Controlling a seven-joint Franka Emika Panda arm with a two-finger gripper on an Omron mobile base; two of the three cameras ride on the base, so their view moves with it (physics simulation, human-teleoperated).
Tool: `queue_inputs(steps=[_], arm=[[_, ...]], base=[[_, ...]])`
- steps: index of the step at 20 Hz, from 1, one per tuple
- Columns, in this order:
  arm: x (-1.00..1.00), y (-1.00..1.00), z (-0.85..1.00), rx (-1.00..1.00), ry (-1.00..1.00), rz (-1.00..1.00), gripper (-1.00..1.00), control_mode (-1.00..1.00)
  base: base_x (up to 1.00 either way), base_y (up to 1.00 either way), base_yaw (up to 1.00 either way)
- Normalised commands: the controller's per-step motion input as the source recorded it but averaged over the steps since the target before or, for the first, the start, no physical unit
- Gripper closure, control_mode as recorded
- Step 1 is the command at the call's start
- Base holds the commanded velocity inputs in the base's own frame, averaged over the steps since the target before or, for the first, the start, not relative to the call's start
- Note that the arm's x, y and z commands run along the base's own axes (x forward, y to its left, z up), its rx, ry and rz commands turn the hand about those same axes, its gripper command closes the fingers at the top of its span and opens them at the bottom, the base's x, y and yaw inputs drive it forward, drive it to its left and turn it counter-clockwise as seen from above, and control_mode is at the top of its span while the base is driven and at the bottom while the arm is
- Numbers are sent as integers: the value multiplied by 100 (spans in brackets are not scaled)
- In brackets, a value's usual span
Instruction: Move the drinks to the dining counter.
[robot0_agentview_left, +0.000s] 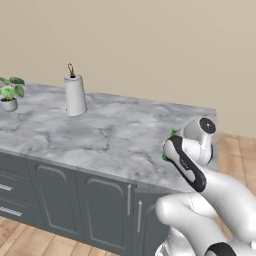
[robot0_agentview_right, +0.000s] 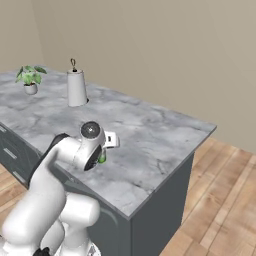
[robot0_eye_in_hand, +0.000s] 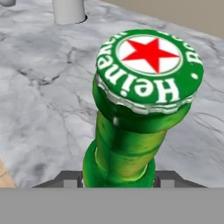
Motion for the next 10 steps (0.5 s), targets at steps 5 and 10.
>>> queue_inputs(steps=[5, 10], arm=[[28, 0, -31, 0, 0, 0, 100, -100], [26, 0, -24, 0, 0, 0, 100, -100]], base=[[0, 0, 0], [0, 0, 0]])
